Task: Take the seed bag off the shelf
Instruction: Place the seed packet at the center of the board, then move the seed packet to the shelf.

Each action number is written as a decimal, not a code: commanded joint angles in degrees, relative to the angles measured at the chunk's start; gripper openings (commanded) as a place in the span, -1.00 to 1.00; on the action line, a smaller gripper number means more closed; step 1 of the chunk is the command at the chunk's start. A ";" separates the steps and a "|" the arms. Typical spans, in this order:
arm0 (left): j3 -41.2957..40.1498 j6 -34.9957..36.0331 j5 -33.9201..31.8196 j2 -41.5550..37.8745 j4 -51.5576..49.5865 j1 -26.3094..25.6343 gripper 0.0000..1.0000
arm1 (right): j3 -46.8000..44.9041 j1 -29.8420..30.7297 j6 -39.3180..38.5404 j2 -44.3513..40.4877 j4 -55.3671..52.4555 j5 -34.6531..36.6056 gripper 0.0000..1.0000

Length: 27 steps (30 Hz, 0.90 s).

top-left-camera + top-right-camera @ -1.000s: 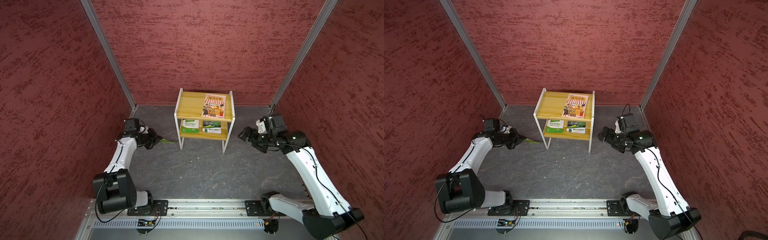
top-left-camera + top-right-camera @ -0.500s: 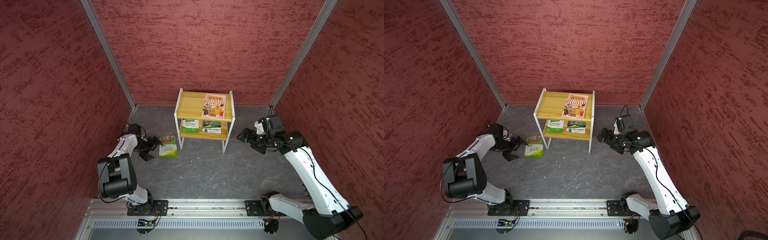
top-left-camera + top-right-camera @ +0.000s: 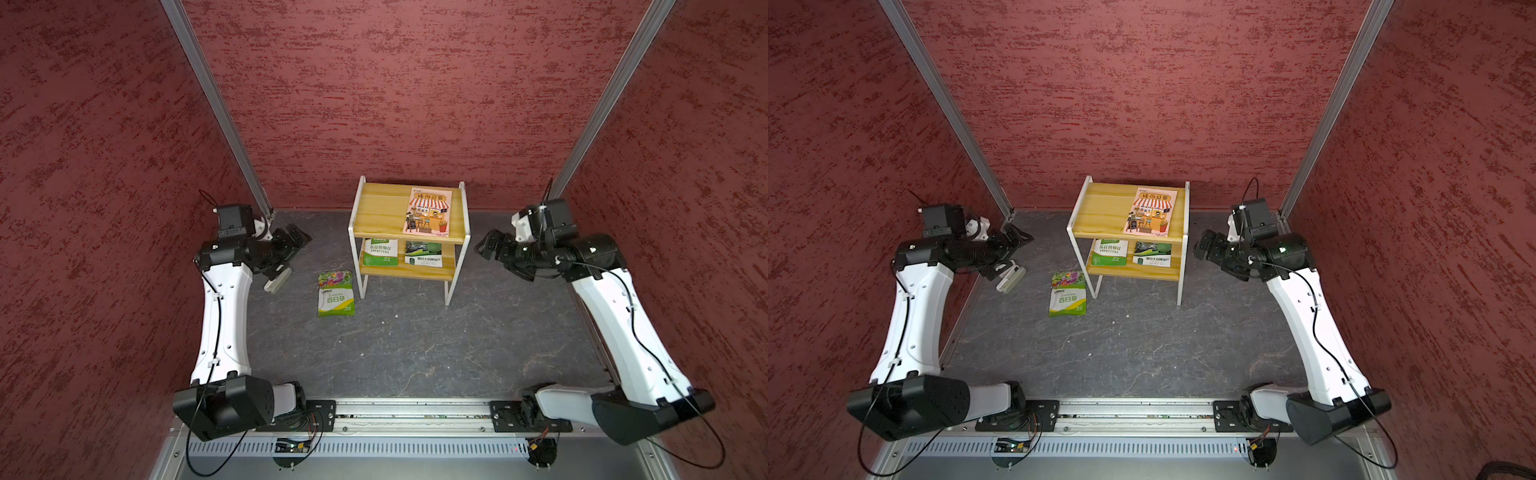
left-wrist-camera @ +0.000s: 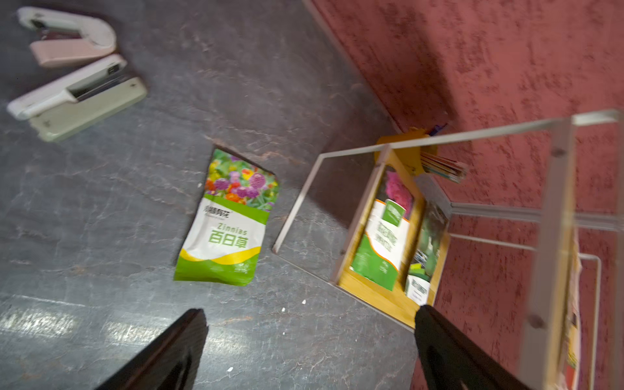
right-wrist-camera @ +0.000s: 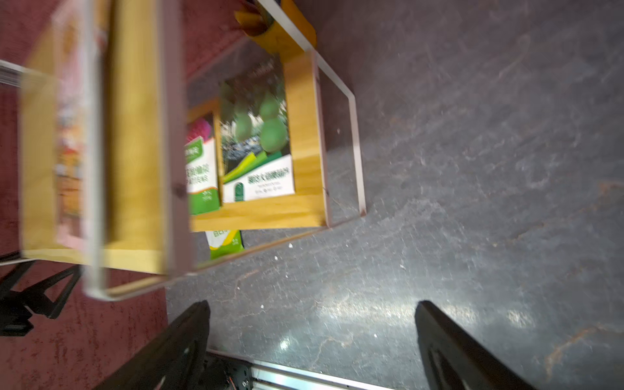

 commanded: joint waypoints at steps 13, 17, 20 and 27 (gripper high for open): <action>8.22 -4.70 -10.47 3.78 -2.70 -15.91 0.99 | 51.31 7.22 -4.62 29.13 -5.97 -0.15 0.97; 9.14 -4.68 -10.08 4.90 -2.42 -16.99 0.99 | 49.48 11.80 -5.14 30.07 -0.62 -0.36 0.97; 9.29 -4.88 -10.25 5.39 -3.05 -17.03 0.99 | 48.44 14.67 -5.39 31.49 0.84 -0.43 0.96; 8.05 -4.87 -8.17 5.74 -3.00 -17.03 0.99 | 43.59 18.96 -5.77 32.62 4.51 2.41 0.97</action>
